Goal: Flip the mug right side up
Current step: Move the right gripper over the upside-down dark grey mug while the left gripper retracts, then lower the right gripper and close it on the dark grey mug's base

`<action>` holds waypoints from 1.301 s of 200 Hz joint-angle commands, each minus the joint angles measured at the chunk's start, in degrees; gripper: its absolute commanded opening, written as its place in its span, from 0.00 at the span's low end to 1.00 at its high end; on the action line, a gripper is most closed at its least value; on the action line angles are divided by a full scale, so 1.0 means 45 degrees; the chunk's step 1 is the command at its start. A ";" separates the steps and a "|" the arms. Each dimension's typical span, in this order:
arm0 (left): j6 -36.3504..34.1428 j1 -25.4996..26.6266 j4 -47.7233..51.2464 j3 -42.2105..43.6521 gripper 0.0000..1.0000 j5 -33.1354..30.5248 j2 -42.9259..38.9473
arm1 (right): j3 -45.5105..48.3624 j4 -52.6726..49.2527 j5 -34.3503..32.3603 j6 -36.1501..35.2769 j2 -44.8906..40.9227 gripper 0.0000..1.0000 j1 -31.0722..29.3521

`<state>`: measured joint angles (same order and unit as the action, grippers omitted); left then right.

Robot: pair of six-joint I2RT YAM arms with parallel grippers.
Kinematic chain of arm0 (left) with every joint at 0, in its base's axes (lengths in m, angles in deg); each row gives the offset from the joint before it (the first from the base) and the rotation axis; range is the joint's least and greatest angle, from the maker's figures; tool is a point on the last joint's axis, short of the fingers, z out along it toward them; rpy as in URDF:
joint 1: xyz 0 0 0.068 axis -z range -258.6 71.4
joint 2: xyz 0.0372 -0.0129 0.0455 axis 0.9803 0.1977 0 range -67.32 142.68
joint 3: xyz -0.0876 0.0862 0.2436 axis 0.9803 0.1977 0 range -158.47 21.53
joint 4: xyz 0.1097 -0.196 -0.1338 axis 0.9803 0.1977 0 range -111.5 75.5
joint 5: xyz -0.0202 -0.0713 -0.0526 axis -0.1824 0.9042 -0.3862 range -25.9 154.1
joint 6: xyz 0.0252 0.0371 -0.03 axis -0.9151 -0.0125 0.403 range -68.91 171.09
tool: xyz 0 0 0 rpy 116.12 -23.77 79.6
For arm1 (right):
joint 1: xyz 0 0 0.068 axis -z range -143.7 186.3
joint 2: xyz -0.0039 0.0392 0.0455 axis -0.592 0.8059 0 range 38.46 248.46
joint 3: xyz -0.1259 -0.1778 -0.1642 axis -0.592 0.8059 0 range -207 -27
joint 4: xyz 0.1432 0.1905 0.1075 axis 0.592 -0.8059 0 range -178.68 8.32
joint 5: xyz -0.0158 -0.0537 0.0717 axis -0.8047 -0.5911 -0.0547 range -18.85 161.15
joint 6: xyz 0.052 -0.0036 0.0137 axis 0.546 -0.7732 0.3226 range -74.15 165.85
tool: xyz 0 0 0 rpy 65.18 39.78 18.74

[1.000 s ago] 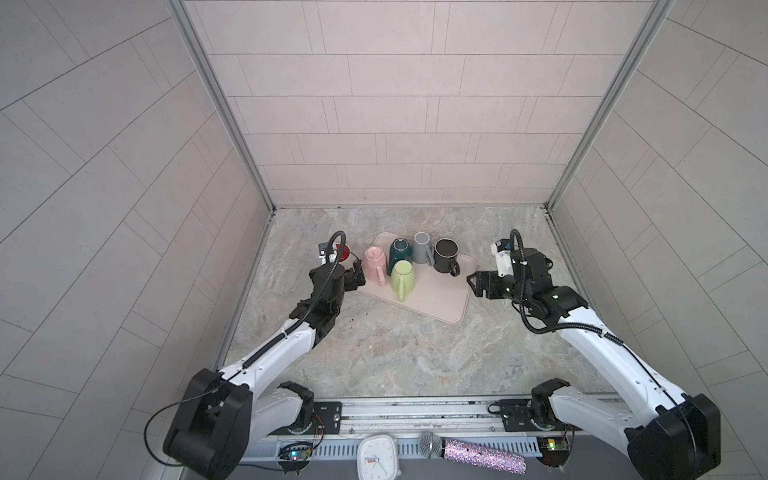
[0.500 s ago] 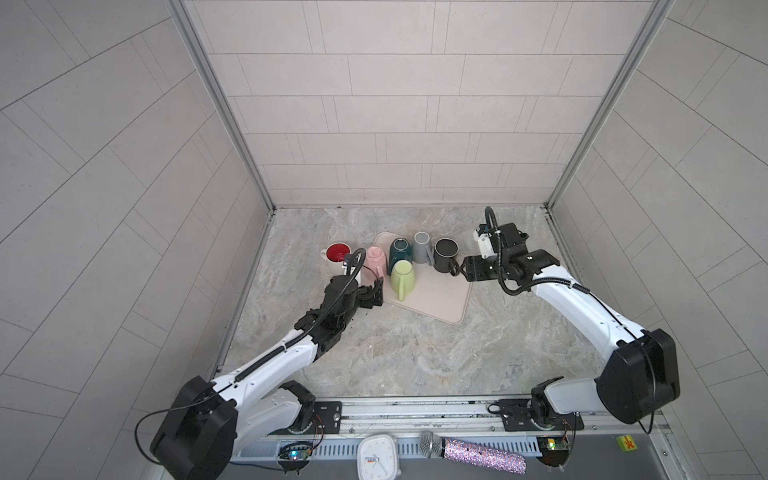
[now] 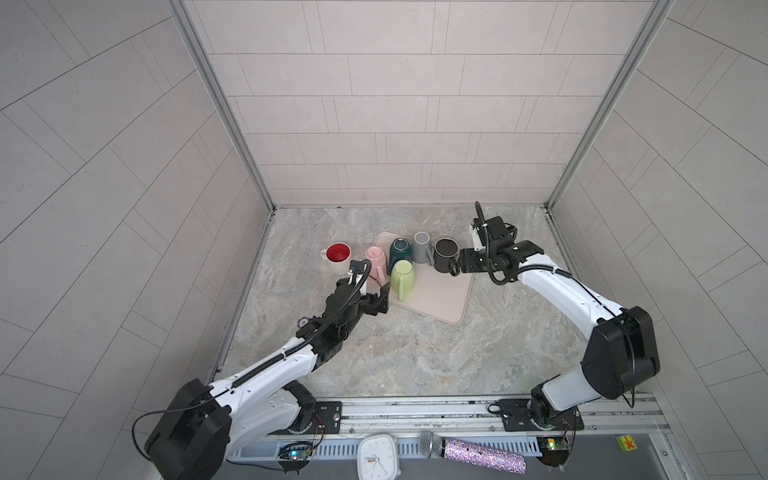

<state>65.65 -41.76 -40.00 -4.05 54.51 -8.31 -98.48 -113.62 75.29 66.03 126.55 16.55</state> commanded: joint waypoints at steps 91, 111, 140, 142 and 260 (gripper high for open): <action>0.0044 0.0038 -0.1022 0.0373 1.00 0.0274 0.0078 | -0.2550 -0.1691 -0.0588 -0.0402 0.3167 0.49 -0.0800; 0.0044 0.0056 -0.1025 0.0373 1.00 0.0265 0.0111 | -0.2604 -0.1744 -0.0799 -0.0462 0.3418 0.48 -0.0903; 0.0044 0.0040 -0.1061 0.0373 1.00 0.0255 0.0179 | -0.2774 -0.1763 -0.0928 -0.0493 0.3752 0.47 -0.0961; 0.0044 0.0052 -0.1063 0.0373 1.00 0.0265 0.0187 | -0.2780 -0.1756 -0.0944 -0.0497 0.3767 0.47 -0.0962; 0.0176 0.0055 -0.0990 0.0295 1.00 0.0226 0.0282 | -0.4212 -0.2235 -0.2103 -0.0479 0.5282 0.41 -0.0981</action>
<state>66.09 -41.76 -42.78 -2.87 55.56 -6.85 -116.25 -121.06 68.32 64.06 149.00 12.33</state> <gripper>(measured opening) 0.992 0.415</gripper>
